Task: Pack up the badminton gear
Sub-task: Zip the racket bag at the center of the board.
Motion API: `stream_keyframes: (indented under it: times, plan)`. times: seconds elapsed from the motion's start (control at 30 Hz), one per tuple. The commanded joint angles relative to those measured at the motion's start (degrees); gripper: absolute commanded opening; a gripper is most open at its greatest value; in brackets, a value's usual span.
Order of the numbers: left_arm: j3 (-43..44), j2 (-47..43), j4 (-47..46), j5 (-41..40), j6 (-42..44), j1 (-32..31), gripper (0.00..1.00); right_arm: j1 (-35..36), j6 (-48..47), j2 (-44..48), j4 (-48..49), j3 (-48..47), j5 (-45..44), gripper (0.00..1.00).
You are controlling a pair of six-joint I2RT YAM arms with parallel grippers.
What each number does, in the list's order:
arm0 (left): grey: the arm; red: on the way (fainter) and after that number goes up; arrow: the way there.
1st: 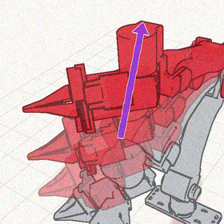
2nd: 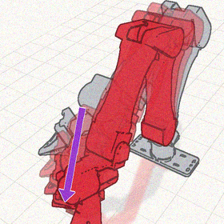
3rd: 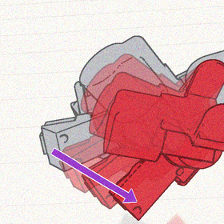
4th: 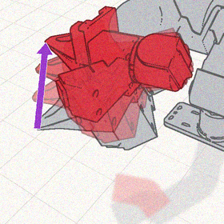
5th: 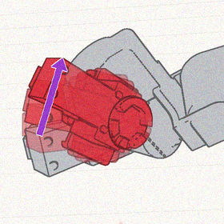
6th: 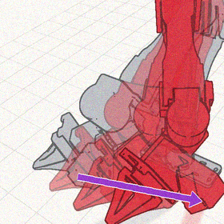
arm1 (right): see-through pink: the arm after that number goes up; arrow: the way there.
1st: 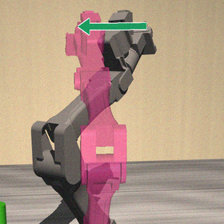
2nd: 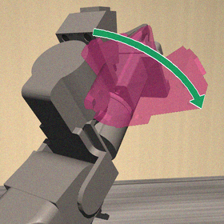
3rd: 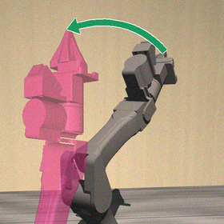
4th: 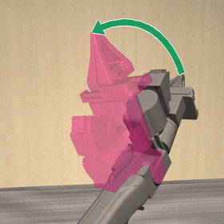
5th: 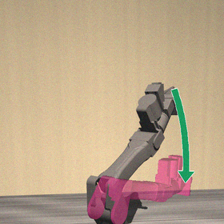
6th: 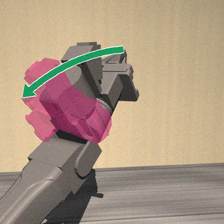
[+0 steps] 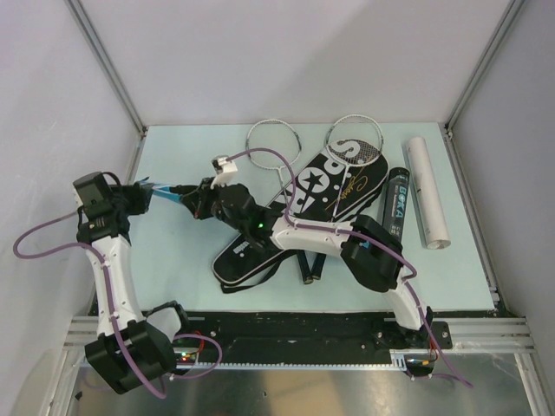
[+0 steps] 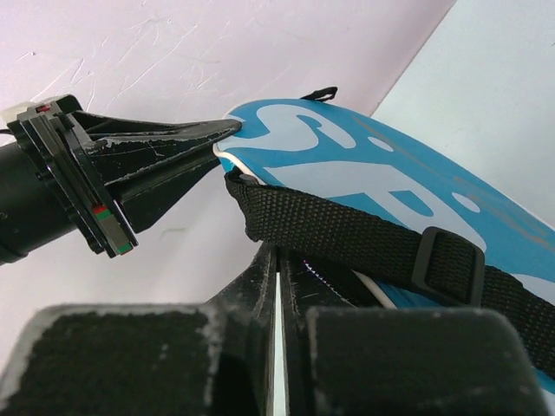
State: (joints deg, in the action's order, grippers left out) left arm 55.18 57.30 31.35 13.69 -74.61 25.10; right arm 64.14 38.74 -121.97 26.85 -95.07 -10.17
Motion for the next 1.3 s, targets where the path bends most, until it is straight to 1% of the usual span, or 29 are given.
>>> stream_keyframes:
  times: [0.0,0.1,0.2,0.3,0.43,0.57,0.7,0.77,0.93,1.03,1.13,1.27]
  plan:
    - [0.7,-2.6,-1.9,0.9,-0.6,0.7,0.0,-1.2,-1.4,2.7,2.8,0.4,-2.3,0.01]
    - [1.5,-2.7,-1.9,-0.7,0.0,0.9,0.0,-1.3,-1.6,5.3,0.6,3.4,-1.9,0.0]
    - [2.8,-2.4,-2.0,-2.8,0.9,1.1,0.0,-0.9,-4.2,9.7,-1.4,8.2,-2.2,0.0]
    - [4.2,-1.8,-2.0,-4.5,1.8,1.2,0.0,-0.4,-7.0,14.4,-6.5,13.0,-3.2,0.0]
    - [5.4,-0.9,-1.9,-6.6,2.6,1.4,0.0,-0.5,-7.8,22.3,-14.0,20.1,-5.3,0.0]
    - [6.7,0.2,-2.0,-8.0,2.8,1.5,0.0,-0.9,-6.8,29.1,-24.1,25.6,-8.3,0.0]
    - [8.0,1.1,-2.0,-11.1,4.1,1.5,0.0,-1.8,-3.8,35.7,-38.1,29.7,-14.3,0.0]
    - [8.3,1.6,-1.9,-12.2,4.8,1.5,0.0,-3.3,-1.5,38.9,-45.5,32.1,-16.7,0.0]
    - [8.7,3.4,-2.0,-12.6,5.8,1.6,0.0,-9.6,7.7,48.9,-59.5,41.4,-20.8,0.0]
    - [9.0,4.4,-1.9,-14.8,8.0,1.8,0.0,-14.9,11.2,54.1,-65.8,46.6,-20.0,0.0]
    - [9.0,4.6,-2.0,-16.3,9.3,1.8,0.0,-20.9,11.7,59.9,-67.2,52.1,-18.4,0.0]
    - [9.1,5.3,-1.9,-16.2,10.2,1.8,0.0,-29.3,9.1,64.7,-65.1,57.0,-16.0,0.0]
